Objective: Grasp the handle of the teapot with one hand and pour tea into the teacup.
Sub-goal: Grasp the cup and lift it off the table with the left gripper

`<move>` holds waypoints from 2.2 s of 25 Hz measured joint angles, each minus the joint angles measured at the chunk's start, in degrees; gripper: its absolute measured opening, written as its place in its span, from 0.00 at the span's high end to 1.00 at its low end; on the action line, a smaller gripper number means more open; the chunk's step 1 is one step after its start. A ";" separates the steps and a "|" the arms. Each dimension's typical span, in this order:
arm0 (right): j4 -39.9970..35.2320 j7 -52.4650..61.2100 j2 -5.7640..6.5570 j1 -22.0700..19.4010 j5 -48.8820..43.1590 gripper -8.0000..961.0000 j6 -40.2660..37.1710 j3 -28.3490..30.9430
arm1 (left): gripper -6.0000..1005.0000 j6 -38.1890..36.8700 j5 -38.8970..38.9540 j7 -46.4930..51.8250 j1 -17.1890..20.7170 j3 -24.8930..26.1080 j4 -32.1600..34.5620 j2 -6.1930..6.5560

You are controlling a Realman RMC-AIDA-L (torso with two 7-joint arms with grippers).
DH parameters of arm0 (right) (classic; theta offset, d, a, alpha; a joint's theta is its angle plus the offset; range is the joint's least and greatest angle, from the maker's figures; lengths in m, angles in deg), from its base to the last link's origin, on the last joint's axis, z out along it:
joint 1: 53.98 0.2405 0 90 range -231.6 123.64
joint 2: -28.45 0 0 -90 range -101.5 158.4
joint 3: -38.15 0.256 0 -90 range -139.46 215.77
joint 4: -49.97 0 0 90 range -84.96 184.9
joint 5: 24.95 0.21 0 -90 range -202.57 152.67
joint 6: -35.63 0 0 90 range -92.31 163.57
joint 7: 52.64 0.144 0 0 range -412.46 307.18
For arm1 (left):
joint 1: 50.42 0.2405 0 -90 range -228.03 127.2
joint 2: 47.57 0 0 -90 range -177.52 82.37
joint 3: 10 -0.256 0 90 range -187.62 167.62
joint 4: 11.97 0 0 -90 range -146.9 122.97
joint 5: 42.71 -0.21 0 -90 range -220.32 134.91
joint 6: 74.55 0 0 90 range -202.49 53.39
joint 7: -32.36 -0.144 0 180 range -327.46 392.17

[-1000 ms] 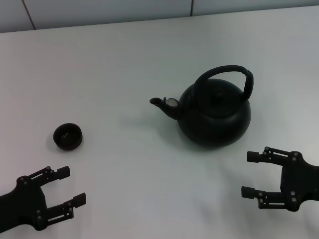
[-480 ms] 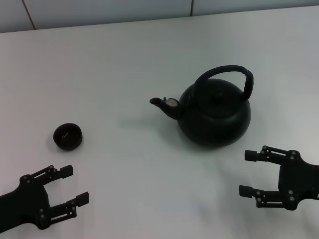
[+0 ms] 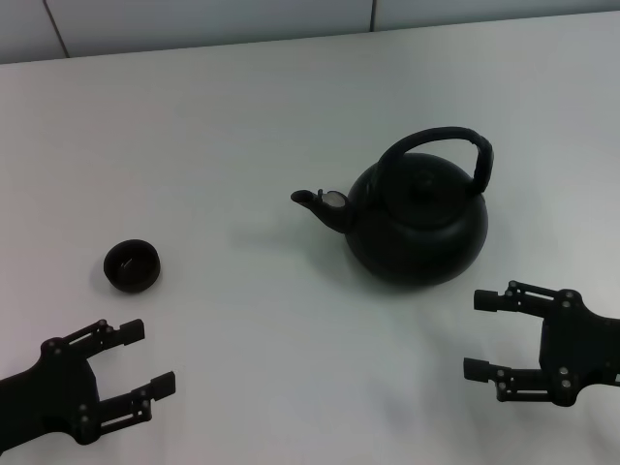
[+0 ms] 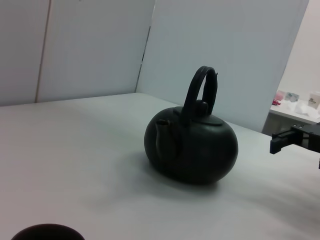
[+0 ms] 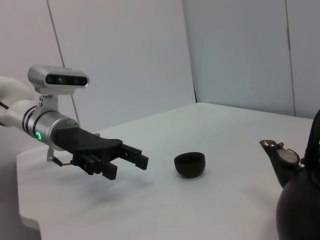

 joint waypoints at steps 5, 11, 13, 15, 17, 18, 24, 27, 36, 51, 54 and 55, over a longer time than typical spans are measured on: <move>-0.59 0.06 -0.04 0.06 0.00 0.15 -0.16 0.00 | 0.20 -0.19 0.00 0.00 -0.08 0.01 0.00 -0.02; -0.77 0.08 -0.09 0.12 0.00 0.15 -0.20 0.00 | 0.20 -0.23 0.00 0.00 -0.07 0.00 0.00 -0.02; -0.80 0.10 -0.09 0.13 0.00 0.15 -0.21 0.00 | 0.20 -0.23 0.00 0.00 -0.07 0.00 0.00 -0.02; -0.85 0.11 -0.09 0.13 0.00 0.15 -0.20 0.00 | 0.20 -0.20 0.00 0.00 -0.10 0.03 0.00 -0.02; -0.87 0.13 -0.09 0.13 0.00 0.15 -0.17 0.00 | 0.20 -0.12 0.00 0.00 -0.23 0.01 0.00 -0.07; -0.87 0.14 -0.09 0.13 0.00 0.15 -0.17 0.00 | 0.20 -0.12 0.00 0.00 -0.32 0.01 0.00 -0.08; -1.12 0.15 -0.05 0.12 0.00 0.15 -0.08 0.00 | 0.20 -0.27 0.00 0.00 -0.47 0.14 0.00 -0.11; -1.49 0.15 -0.10 0.13 0.00 0.15 -0.02 -0.01 | 0.20 -0.30 0.00 0.00 -0.59 0.20 0.00 -0.11; -1.57 0.29 -0.09 0.58 0.30 0.15 0.01 0.46 | 0.20 -1.03 4.09 -3.68 0.48 9.26 -0.57 -1.78; -2.01 0.34 -0.28 1.08 0.35 0.16 0.29 0.61 | 0.21 6.14 4.45 -19.74 0.81 18.30 -5.83 -2.66; -1.98 0.34 -0.33 1.09 0.35 0.16 0.55 0.62 | 0.21 9.64 4.41 -21.41 0.69 18.24 -6.95 -2.72; -1.95 0.34 -0.33 1.09 0.35 0.16 0.61 0.62 | 0.21 10.40 4.38 -21.63 0.65 18.18 -7.26 -2.72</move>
